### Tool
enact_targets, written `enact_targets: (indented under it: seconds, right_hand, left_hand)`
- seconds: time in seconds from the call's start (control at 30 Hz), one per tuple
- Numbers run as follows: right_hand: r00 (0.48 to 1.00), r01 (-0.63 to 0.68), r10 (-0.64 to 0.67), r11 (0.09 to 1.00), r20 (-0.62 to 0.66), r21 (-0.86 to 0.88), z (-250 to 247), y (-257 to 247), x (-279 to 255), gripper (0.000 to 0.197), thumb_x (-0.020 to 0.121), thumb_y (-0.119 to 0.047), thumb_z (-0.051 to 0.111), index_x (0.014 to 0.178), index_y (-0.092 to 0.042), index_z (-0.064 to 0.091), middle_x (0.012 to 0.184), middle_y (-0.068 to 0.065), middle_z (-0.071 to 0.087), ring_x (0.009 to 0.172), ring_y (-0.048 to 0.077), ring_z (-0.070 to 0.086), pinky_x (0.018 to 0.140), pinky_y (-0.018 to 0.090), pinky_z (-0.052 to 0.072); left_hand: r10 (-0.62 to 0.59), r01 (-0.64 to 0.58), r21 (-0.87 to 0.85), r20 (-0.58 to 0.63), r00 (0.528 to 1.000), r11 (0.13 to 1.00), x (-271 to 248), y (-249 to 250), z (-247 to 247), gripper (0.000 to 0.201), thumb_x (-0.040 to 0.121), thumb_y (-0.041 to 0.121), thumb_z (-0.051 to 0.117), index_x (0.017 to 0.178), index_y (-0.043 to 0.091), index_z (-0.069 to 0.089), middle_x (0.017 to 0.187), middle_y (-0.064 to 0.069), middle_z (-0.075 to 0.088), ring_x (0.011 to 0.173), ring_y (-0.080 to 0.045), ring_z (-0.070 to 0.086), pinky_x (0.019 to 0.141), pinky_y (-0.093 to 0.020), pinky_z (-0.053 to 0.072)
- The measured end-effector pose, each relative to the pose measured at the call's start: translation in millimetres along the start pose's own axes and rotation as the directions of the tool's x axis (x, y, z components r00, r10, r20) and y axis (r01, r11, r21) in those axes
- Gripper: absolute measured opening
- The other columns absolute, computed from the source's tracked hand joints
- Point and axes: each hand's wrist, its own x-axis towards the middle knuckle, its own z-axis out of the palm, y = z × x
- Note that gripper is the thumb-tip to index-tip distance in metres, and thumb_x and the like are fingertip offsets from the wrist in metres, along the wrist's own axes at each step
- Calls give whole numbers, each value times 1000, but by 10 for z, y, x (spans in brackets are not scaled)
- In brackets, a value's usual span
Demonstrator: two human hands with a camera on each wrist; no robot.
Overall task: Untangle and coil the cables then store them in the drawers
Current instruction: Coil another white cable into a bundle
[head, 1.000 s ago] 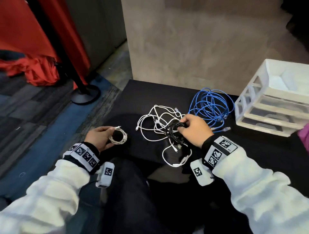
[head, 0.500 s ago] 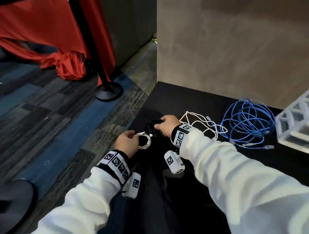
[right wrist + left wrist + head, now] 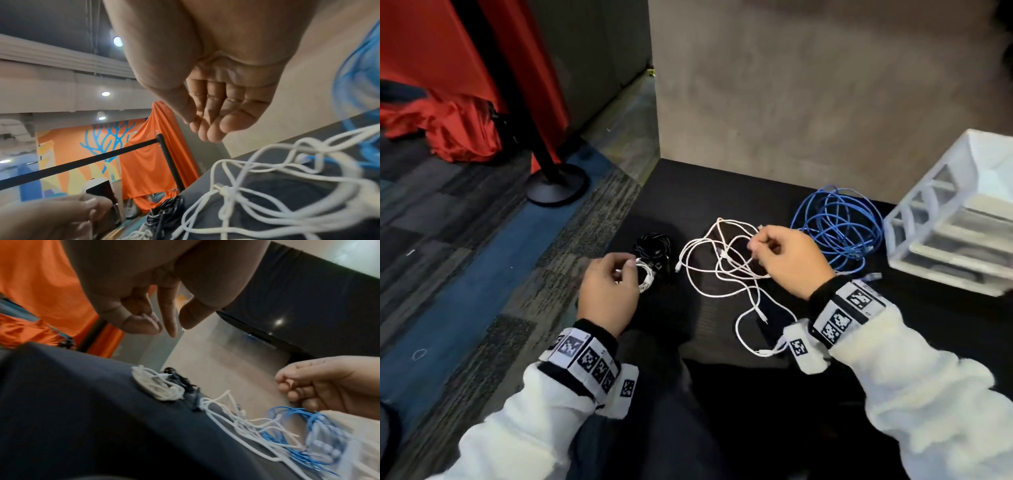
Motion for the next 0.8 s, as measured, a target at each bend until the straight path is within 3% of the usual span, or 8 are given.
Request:
enact_targets:
  seconds: [0.1,0.2,0.3,0.43,0.53,0.6,0.7,0.8]
  right_hand:
    - [988,-25,38,996,148,-85,-146,283,-416,12,93,-23,66,84,-27,72,75,-16,71,70,-2,62,72,14,47]
    - [941,-24,60,994,333,-109,-92,579,-770,12,92,-19,68,86,-27,73,73,-11,68,67,-1,58,72,19,47]
    - [943,1,47,990,329,-144,-21,848,-983,18,90,-16,69,98,-32,73,83,-10,60,67,-1,54,77,23,47]
    - [943,-46,146,947,299,-318,-86,1065,-1113,27,85,-36,73,110,-37,62,102,-11,49,96,15,60,88,34,52]
    - [961,-80,179,910,212,-407,-301,1163,-1144,18,92,-43,65,104,-31,63,100,-13,48,107,21,61,84,32,49]
    - [959,-101,208,886,192,-453,-479,1250,-1178,19,99,-44,57,102,-26,65,101,-7,54,109,23,61,83,33,46]
    - [946,-218,306,844,107,-490,-802,1452,-1237,24,101,-44,52,98,-24,65,110,1,68,110,27,64,83,36,49]
    - [888,-448,448,790,-104,-418,-1255,1649,-1273,21,100,-41,55,89,-25,64,110,10,73,106,33,67,81,36,49]
  left_hand:
    - [141,-139,-27,286,948,990,-327,329,261,10,96,26,62,94,29,72,88,14,69,80,3,61,72,-16,41]
    - [271,-338,-6,615,741,941,-656,451,637,21,91,20,67,102,36,74,98,11,65,86,-2,61,85,-14,46]
    - [169,-488,180,792,587,854,-798,447,928,23,82,31,73,102,41,72,108,12,49,99,-7,58,97,-26,48]
    - [216,-521,184,760,614,834,-712,617,968,3,86,42,74,86,39,72,101,13,55,89,-4,61,88,-28,51]
    - [296,-310,-99,661,690,945,-646,829,844,10,93,34,72,83,35,75,90,11,74,82,2,67,85,-24,54]
    - [254,-80,-303,594,763,949,-618,1029,717,15,98,27,66,87,28,77,92,-2,77,87,-10,70,81,-32,58]
    - [137,170,-546,477,868,820,-497,1282,557,26,104,27,54,88,16,71,94,-11,76,85,-17,72,71,-30,61]
    - [32,288,-677,418,908,677,-314,1402,437,31,106,38,48,94,18,67,94,-5,75,83,-13,73,74,-29,61]
